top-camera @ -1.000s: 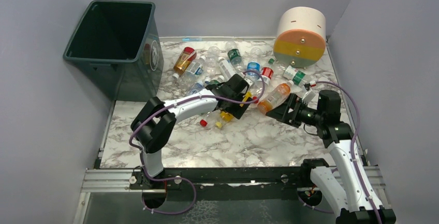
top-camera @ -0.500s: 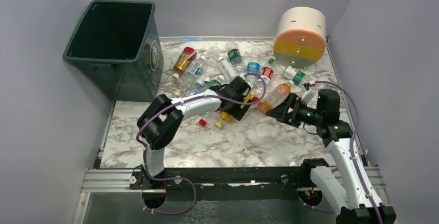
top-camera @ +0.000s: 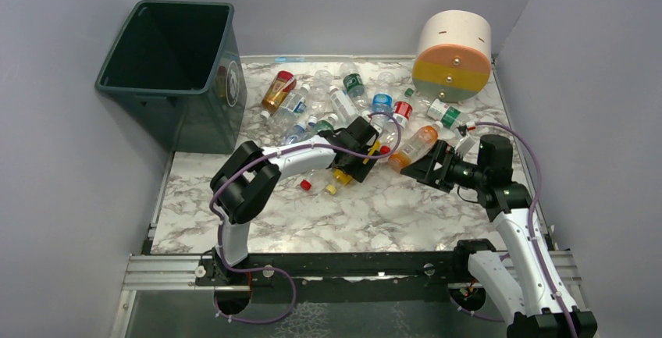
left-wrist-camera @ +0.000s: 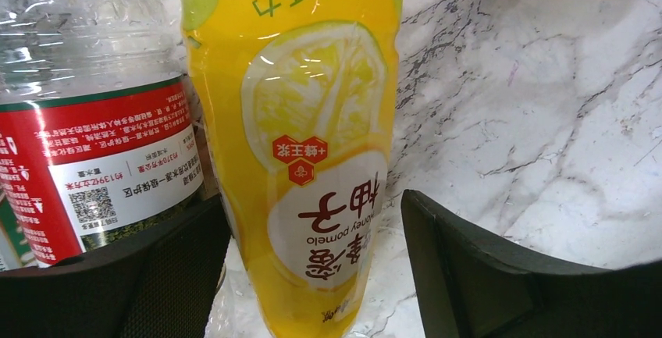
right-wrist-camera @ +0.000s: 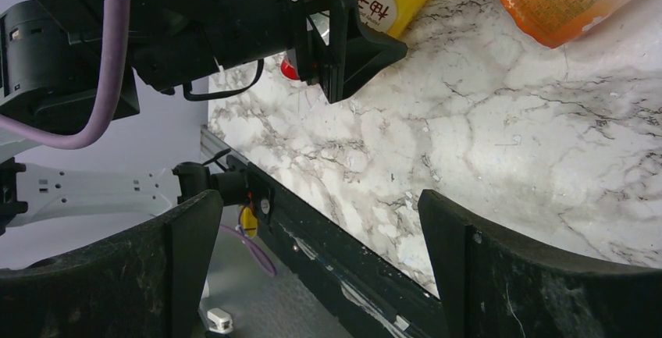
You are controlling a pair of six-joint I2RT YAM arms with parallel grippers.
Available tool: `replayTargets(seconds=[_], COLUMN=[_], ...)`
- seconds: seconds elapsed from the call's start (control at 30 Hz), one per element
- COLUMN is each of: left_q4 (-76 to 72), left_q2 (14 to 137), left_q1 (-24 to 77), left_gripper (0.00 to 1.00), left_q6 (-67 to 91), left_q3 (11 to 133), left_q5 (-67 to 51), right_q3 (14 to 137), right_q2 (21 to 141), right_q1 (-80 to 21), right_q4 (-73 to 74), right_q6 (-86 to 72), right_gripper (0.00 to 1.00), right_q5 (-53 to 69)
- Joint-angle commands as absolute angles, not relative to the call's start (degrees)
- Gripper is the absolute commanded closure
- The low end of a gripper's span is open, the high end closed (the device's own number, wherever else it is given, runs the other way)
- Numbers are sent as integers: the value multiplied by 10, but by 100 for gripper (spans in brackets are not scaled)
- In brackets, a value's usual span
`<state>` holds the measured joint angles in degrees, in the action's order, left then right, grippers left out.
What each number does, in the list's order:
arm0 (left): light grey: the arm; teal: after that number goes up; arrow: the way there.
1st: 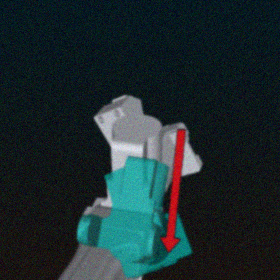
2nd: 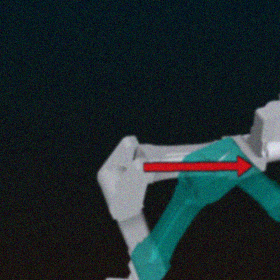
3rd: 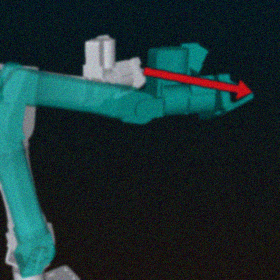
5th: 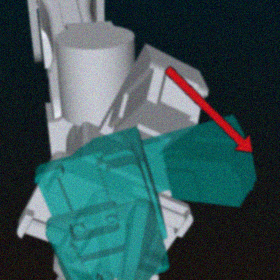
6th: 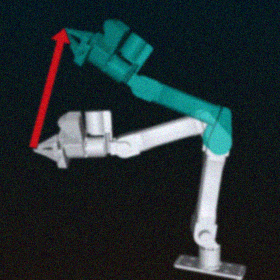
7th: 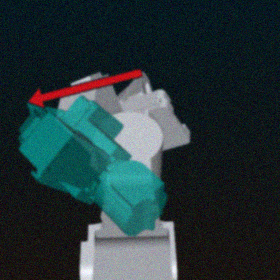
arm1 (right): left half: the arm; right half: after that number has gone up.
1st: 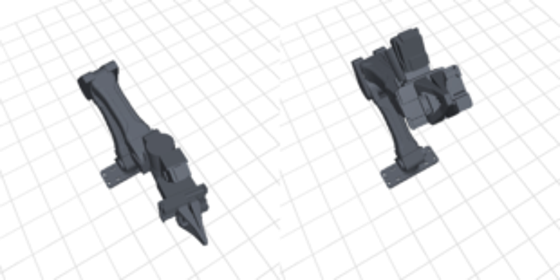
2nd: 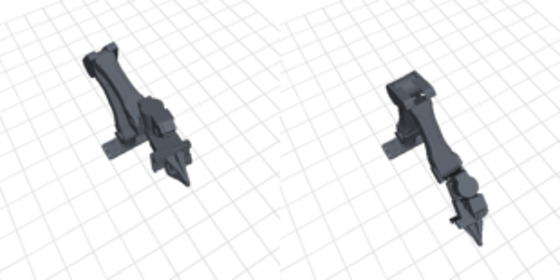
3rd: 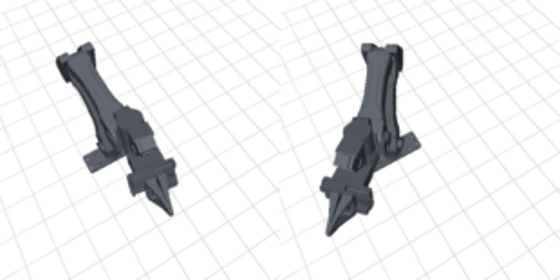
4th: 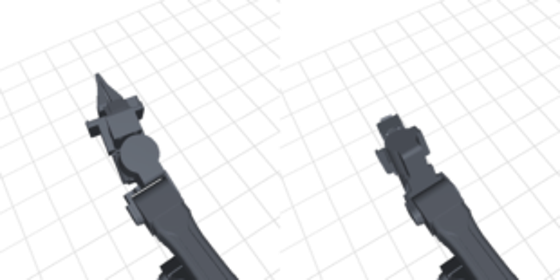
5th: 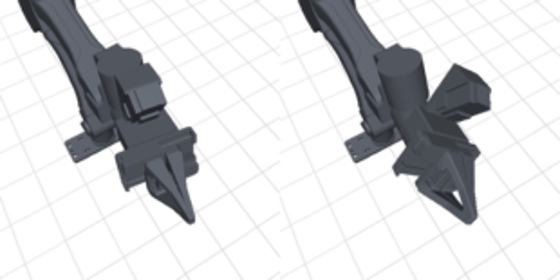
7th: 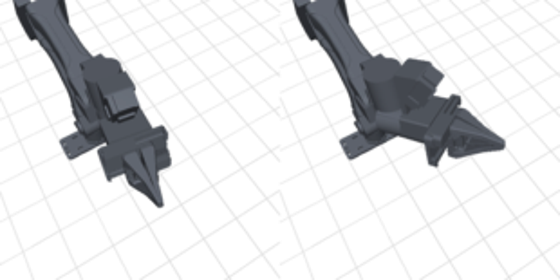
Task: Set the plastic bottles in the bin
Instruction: Pick up the plastic bottle at the center of the board.
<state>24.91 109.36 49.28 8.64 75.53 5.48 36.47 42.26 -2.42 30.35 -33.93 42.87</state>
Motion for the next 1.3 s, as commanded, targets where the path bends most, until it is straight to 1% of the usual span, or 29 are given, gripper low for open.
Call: replayTargets(seconds=[0.0, 0.1, 0.13, 0.2, 0.27, 0.63, 0.93, 1.27], left_q4=[235, 235, 236, 237, 238, 254, 268, 264], left_q2=[1102, 1099, 1097, 1095, 1092, 1064, 1031, 983], left_q1=[497, 497, 497, 497, 497, 497, 497, 499], left_gripper=[19, 22, 24, 33, 36, 37, 37, 39], left_q6=[92, 91, 91, 91, 91, 92, 98, 122], left_q3=[772, 772, 773, 772, 772, 772, 801, 782], left_q5=[56, 56, 57, 58, 59, 71, 80, 82], right_q3=[378, 378, 377, 376, 374, 376, 376, 375], right_q2=[418, 418, 418, 418, 420, 425, 430, 423], right_q1=[-25, -25, -25, -25, -25, -25, -25, -25], right_q4=[300, 300, 300, 298, 298, 295, 291, 309], right_q6=[-333, -334, -334, -335, -335, -332, -332, -320], right_gripper=[1, 0, 0, 1, 1, 1, 1, 1], right_q5=[431, 431, 431, 431, 432, 437, 444, 444])
